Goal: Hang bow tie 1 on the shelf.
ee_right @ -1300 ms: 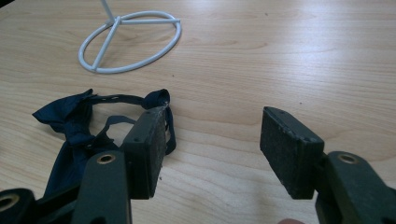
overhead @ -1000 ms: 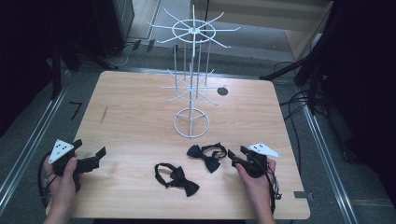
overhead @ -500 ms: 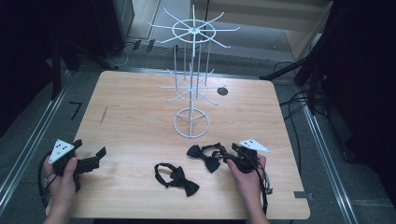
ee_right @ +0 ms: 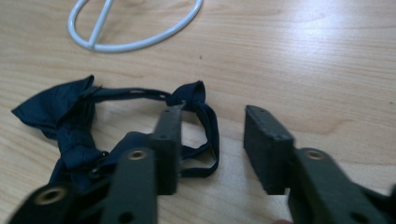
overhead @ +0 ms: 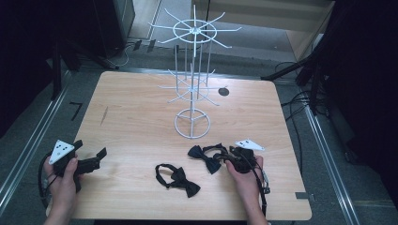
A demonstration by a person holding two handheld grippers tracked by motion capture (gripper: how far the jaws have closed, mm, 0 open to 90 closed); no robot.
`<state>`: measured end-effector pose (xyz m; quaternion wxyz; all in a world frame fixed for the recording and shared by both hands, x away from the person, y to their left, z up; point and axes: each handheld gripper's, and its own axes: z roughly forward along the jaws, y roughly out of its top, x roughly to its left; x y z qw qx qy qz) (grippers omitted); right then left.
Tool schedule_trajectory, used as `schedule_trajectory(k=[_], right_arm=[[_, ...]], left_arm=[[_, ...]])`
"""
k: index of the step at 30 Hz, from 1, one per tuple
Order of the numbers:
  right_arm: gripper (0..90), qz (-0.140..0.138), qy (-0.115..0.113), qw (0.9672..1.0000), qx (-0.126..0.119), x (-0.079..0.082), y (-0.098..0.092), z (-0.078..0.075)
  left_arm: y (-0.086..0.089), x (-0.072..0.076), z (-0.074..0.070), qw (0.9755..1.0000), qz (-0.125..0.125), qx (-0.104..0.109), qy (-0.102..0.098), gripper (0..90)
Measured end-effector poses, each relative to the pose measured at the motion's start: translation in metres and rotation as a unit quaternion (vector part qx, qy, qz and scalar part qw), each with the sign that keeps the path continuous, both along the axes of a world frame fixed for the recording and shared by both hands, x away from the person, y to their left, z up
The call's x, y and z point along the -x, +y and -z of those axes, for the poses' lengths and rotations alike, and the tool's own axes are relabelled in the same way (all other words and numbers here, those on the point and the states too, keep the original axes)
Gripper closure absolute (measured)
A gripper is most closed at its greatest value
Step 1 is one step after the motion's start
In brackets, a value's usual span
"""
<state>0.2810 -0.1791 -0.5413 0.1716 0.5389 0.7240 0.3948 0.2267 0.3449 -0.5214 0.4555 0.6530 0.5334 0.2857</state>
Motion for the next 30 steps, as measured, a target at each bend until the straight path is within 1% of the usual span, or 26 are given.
schedule_trajectory(k=[1,2,3,4,5,6,7,10,12,13,14,15,17,18,19,20,21,23,24,25,26,28,29,30], right_arm=[[72.4,-0.007,0.002,1.0000,0.002,0.000,0.000,0.001],[78.0,-0.015,0.011,0.9998,0.005,0.000,0.001,0.002],[80.8,-0.017,0.008,0.9998,0.009,0.000,0.001,0.002],[80.8,-0.017,0.008,0.9998,0.009,0.000,0.001,0.002],[86.0,-0.015,0.007,0.9997,0.020,0.001,0.002,0.001],[86.0,-0.015,0.007,0.9997,0.020,0.001,0.002,0.001],[90.0,-0.017,0.005,0.9995,0.026,0.002,0.002,0.001],[90.0,-0.018,0.002,0.9995,0.027,0.003,0.002,0.001],[90.0,-0.015,-0.011,0.9996,0.021,0.004,0.001,0.000],[90.0,-0.012,-0.015,0.9997,0.016,0.005,0.001,-0.002],[90.0,-0.012,-0.015,0.9997,0.016,0.005,0.001,-0.002],[90.0,-0.012,-0.032,0.9994,0.009,0.007,-0.001,-0.005],[90.0,-0.010,-0.049,0.9987,0.002,0.009,-0.002,-0.008],[90.0,-0.010,-0.056,0.9984,-0.001,0.010,-0.002,-0.010],[90.0,-0.010,-0.056,0.9984,-0.001,0.010,-0.002,-0.010],[90.0,-0.011,-0.071,0.9974,-0.006,0.012,-0.003,-0.014],[90.0,-0.011,-0.071,0.9974,-0.006,0.012,-0.003,-0.014],[90.0,-0.008,-0.088,0.9961,-0.007,0.014,-0.004,-0.018],[90.0,-0.008,-0.090,0.9959,-0.009,0.014,-0.004,-0.019],[90.0,-0.011,-0.102,0.9946,-0.010,0.016,-0.004,-0.023],[90.0,-0.011,-0.102,0.9946,-0.010,0.016,-0.004,-0.023],[90.0,-0.013,-0.121,0.9925,-0.011,0.018,-0.004,-0.027],[90.0,-0.014,-0.127,0.9918,-0.010,0.019,-0.003,-0.028],[90.0,-0.014,-0.127,0.9918,-0.010,0.019,-0.003,-0.028]], left_arm=[[0.000,0.000,0.000,1.0000,0.000,0.000,0.000,0.0],[0.000,0.000,0.000,1.0000,0.000,0.000,0.000,0.0],[0.000,0.000,0.000,1.0000,0.000,0.001,0.000,0.0],[0.000,0.000,0.000,1.0000,0.000,0.001,0.000,0.0],[0.000,0.000,0.000,1.0000,0.000,0.001,0.001,0.0],[0.000,0.000,0.000,1.0000,0.000,0.001,0.001,0.0],[0.000,0.000,0.000,1.0000,0.000,0.001,0.000,0.0],[0.000,0.000,0.000,1.0000,-0.001,0.001,0.000,0.0],[0.000,0.000,0.000,1.0000,-0.001,0.001,0.000,0.0],[0.000,0.000,0.000,1.0000,0.000,0.001,0.000,0.0],[0.000,0.000,0.000,1.0000,0.000,0.001,0.000,0.0],[0.000,0.000,0.000,1.0000,0.000,0.001,0.000,0.0],[0.000,0.000,0.000,1.0000,0.000,0.001,0.000,0.0],[0.000,0.000,0.000,1.0000,0.000,0.001,0.000,0.0],[0.000,0.000,0.000,1.0000,0.000,0.002,0.000,0.0],[0.000,0.000,0.000,1.0000,0.000,0.002,0.000,0.0],[0.000,0.000,0.000,1.0000,0.000,0.002,0.000,0.0],[0.000,0.000,0.000,1.0000,0.000,0.002,0.000,0.0],[0.000,0.000,0.000,1.0000,0.000,0.002,0.000,0.0],[0.000,0.000,0.000,1.0000,0.000,0.002,0.000,0.0],[0.000,0.000,0.000,1.0000,0.000,0.002,0.000,0.0],[0.000,0.000,0.000,1.0000,0.000,0.001,0.000,0.0],[0.000,0.000,0.000,1.0000,0.000,0.001,0.000,0.0],[0.000,0.000,0.000,1.0000,0.000,0.001,0.000,0.0]])
